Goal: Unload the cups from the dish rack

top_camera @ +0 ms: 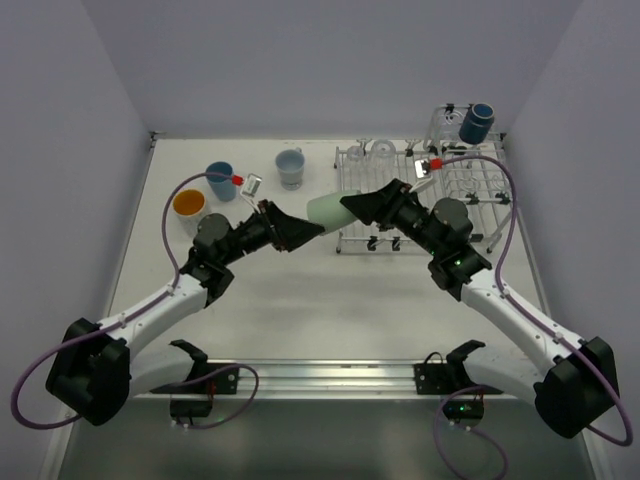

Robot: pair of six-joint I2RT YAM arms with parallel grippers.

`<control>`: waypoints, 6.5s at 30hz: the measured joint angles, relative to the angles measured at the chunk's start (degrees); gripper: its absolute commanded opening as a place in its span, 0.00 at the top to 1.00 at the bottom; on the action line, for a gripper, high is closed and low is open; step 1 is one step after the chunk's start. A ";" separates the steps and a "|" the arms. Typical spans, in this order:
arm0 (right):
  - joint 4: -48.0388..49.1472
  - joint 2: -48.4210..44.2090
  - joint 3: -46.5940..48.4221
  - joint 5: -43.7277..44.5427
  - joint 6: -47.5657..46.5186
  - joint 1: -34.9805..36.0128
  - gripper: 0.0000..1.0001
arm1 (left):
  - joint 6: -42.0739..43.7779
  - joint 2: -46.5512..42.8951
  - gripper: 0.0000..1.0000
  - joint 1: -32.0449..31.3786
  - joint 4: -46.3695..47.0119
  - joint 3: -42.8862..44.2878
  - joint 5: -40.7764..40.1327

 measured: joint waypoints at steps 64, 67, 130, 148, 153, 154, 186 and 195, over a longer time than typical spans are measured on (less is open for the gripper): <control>-11.56 -6.97 -6.56 -1.62 -9.51 1.14 0.05 | 48.19 53.18 1.00 8.48 -91.89 72.17 -42.42; -11.72 -6.93 -6.56 -1.51 -9.62 1.14 0.05 | 47.78 51.82 1.00 8.72 -92.59 75.36 -43.04; -11.37 -1.11 -5.79 -3.10 -9.88 2.27 0.04 | 46.45 58.38 0.59 22.32 -95.17 90.40 -36.85; -16.22 -0.44 2.01 4.24 -13.86 2.38 0.04 | 44.74 52.22 0.00 22.32 -87.80 89.64 -34.97; -20.37 1.73 8.15 12.68 -18.14 2.38 0.03 | 43.15 37.53 0.00 22.32 -78.58 83.14 -31.06; -21.18 2.95 9.75 14.80 -19.26 2.38 0.03 | 42.69 34.05 0.00 22.32 -76.08 81.29 -30.18; -42.88 61.18 64.96 47.23 -27.47 -8.11 0.01 | 37.29 -26.71 0.00 7.48 -48.68 4.04 4.04; -44.52 66.05 70.62 42.84 -27.19 -9.07 0.01 | 37.92 -26.05 0.00 7.06 -49.24 4.57 2.19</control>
